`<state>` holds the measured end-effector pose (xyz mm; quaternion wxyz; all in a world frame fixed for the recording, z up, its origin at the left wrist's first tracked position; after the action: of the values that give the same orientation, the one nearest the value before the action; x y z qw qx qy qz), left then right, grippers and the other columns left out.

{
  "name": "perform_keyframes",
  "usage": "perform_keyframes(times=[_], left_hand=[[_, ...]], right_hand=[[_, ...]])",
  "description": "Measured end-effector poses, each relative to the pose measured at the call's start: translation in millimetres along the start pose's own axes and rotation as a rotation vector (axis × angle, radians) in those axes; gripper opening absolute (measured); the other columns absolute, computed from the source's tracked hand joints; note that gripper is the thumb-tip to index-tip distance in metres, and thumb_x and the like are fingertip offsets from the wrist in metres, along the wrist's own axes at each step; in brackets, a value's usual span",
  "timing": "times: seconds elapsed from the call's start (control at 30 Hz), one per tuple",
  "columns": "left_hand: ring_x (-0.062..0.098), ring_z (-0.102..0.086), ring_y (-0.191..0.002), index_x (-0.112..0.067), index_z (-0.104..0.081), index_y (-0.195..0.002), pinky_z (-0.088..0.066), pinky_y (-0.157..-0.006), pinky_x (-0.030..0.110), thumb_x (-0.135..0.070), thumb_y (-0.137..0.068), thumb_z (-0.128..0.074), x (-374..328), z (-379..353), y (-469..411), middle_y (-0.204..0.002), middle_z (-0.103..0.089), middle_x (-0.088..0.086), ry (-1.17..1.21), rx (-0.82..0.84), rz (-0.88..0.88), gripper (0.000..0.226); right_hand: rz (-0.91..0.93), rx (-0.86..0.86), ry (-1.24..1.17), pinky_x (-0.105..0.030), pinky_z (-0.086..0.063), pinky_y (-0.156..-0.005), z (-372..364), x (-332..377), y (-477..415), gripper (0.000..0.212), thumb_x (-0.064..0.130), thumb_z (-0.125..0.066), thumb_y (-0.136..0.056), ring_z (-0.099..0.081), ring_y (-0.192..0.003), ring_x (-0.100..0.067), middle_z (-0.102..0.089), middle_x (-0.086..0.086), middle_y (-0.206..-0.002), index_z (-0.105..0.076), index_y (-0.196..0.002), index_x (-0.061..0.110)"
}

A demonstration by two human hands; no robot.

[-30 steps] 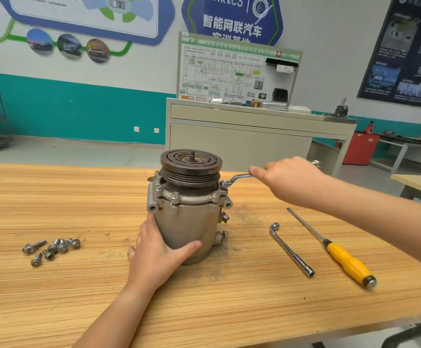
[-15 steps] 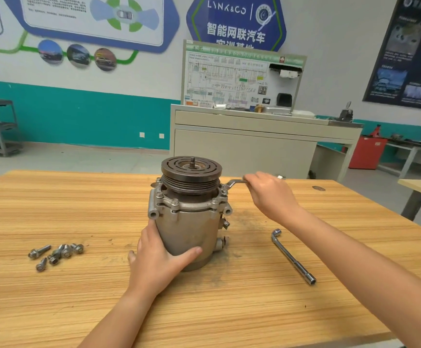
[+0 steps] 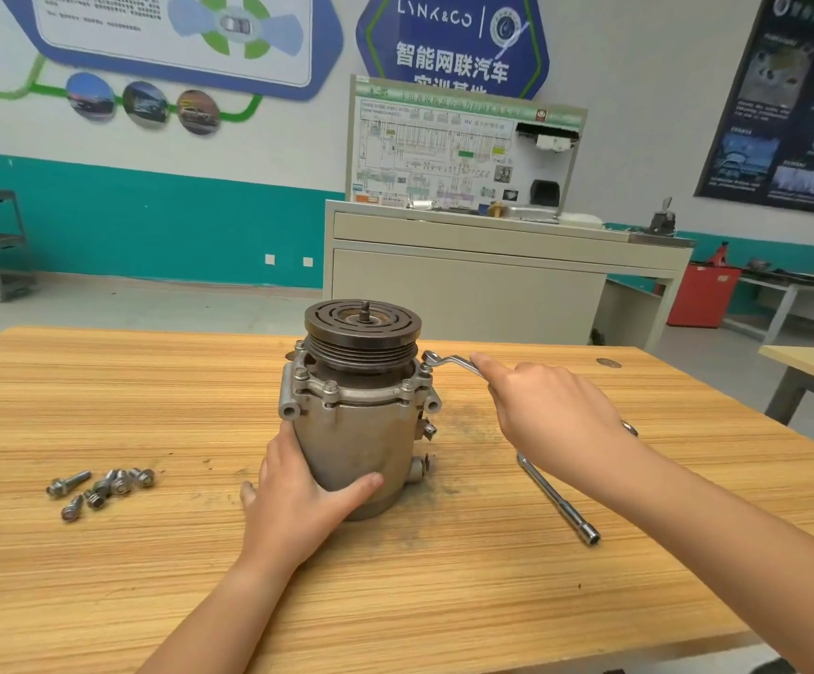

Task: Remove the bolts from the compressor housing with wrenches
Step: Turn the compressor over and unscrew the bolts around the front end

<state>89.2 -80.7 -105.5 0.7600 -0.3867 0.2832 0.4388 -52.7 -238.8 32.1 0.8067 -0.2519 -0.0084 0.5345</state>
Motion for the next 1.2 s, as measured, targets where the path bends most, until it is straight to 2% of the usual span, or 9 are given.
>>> perform_keyframes(times=[0.13, 0.2, 0.3, 0.4, 0.5, 0.67, 0.8, 0.93, 1.2], left_hand=[[0.022, -0.035, -0.132, -0.021, -0.022, -0.144, -0.020, -0.109, 0.058, -0.066, -0.055, -0.072, -0.2, -0.1, 0.0, -0.140, -0.040, 0.000, -0.012, 0.000, -0.004, 0.111], [0.021, -0.033, -0.134, -0.022, -0.020, -0.144, -0.016, -0.110, 0.057, -0.067, -0.055, -0.071, -0.9, -0.2, 0.3, -0.141, -0.039, -0.001, -0.024, 0.004, -0.012, 0.112], [0.021, -0.033, -0.134, -0.023, -0.020, -0.145, -0.015, -0.111, 0.058, -0.068, -0.055, -0.070, -2.0, -0.1, 0.0, -0.143, -0.038, -0.002, -0.032, 0.009, -0.017, 0.112], [0.021, -0.034, -0.134, -0.022, -0.019, -0.145, -0.015, -0.110, 0.058, -0.068, -0.055, -0.070, -2.8, 0.5, 0.1, -0.143, -0.039, -0.001, -0.025, 0.003, -0.030, 0.113], [0.022, -0.034, -0.134, -0.022, -0.018, -0.145, -0.016, -0.110, 0.059, -0.067, -0.055, -0.071, -2.2, 0.2, -0.4, -0.143, -0.039, 0.000, -0.036, 0.008, -0.020, 0.114], [0.023, -0.035, -0.134, -0.022, -0.021, -0.144, -0.015, -0.109, 0.060, -0.066, -0.055, -0.072, -1.6, -0.3, -2.0, -0.142, -0.040, 0.000, -0.030, 0.004, -0.015, 0.112], [0.023, -0.035, -0.134, -0.023, -0.021, -0.144, -0.015, -0.108, 0.061, -0.065, -0.054, -0.073, -1.1, 0.2, -1.6, -0.143, -0.039, -0.001, -0.018, 0.006, -0.011, 0.112], [0.022, -0.034, -0.134, -0.023, -0.019, -0.145, -0.015, -0.109, 0.060, -0.067, -0.054, -0.072, -1.0, 0.2, -2.1, -0.144, -0.038, 0.000, -0.019, 0.008, -0.009, 0.114], [0.020, -0.035, -0.133, -0.024, -0.023, -0.143, -0.016, -0.110, 0.058, -0.066, -0.054, -0.072, -0.8, 0.6, -3.2, -0.142, -0.039, -0.002, -0.005, 0.006, -0.009, 0.110]], right_hand=[[0.040, 0.098, 0.143, -0.027, -0.023, -0.042, 9.6, 25.4, 6.0, 0.067, -0.003, -0.040, -0.086, -0.045, -0.069, -0.025, -0.038, 0.000, -0.067, -0.013, -0.146, 0.013], [0.068, 0.159, 0.194, -0.026, -0.028, -0.045, 11.0, 42.1, 5.1, 0.068, -0.005, -0.041, -0.086, -0.056, -0.085, -0.029, -0.056, -0.009, -0.095, -0.009, -0.145, 0.001], [0.112, 0.231, 0.235, -0.030, -0.034, -0.058, 13.8, 58.0, 6.4, 0.062, -0.006, -0.039, -0.088, -0.053, -0.107, -0.031, -0.041, -0.021, -0.134, -0.010, -0.143, -0.006], [0.135, 0.173, 0.309, -0.028, -0.031, -0.042, 8.0, 48.2, 9.3, 0.065, -0.007, -0.038, -0.088, -0.051, -0.067, -0.023, -0.052, -0.017, -0.101, -0.004, -0.144, -0.004], [0.135, 0.148, 0.355, -0.028, -0.023, -0.037, 4.5, 27.7, 2.5, 0.066, -0.003, -0.037, -0.090, -0.031, -0.047, -0.019, -0.032, -0.004, -0.064, -0.004, -0.146, 0.006], [0.217, 0.132, 0.436, -0.029, -0.020, -0.035, 12.9, 41.5, -1.9, 0.062, -0.005, -0.040, -0.089, -0.029, -0.045, -0.020, -0.032, -0.007, -0.061, -0.009, -0.143, -0.005], [0.321, 0.119, 0.514, -0.030, -0.023, -0.034, 16.0, 57.5, 0.6, 0.057, -0.008, -0.042, -0.088, -0.045, -0.058, -0.026, -0.053, -0.018, -0.105, -0.022, -0.141, -0.004], [0.287, 0.093, 0.471, -0.025, -0.024, -0.036, 20.8, 34.5, -11.1, 0.043, 0.014, -0.035, -0.093, -0.031, -0.044, -0.015, -0.037, -0.004, -0.057, -0.035, -0.136, 0.007], [0.367, 0.000, 0.377, -0.024, -0.022, -0.041, 3.6, -1.0, -37.8, 0.056, 0.007, -0.033, -0.091, -0.039, -0.049, -0.017, -0.044, 0.003, -0.061, -0.023, -0.143, 0.025]])
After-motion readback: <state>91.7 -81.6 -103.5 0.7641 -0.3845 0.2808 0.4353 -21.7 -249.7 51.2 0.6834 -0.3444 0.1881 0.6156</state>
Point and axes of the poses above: each hand's wrist, its own y-axis away from the middle knuckle, its own z-axis out of the back of the hand, x = y × z, the point moved 9 cm from there along -y, towards the middle knuckle
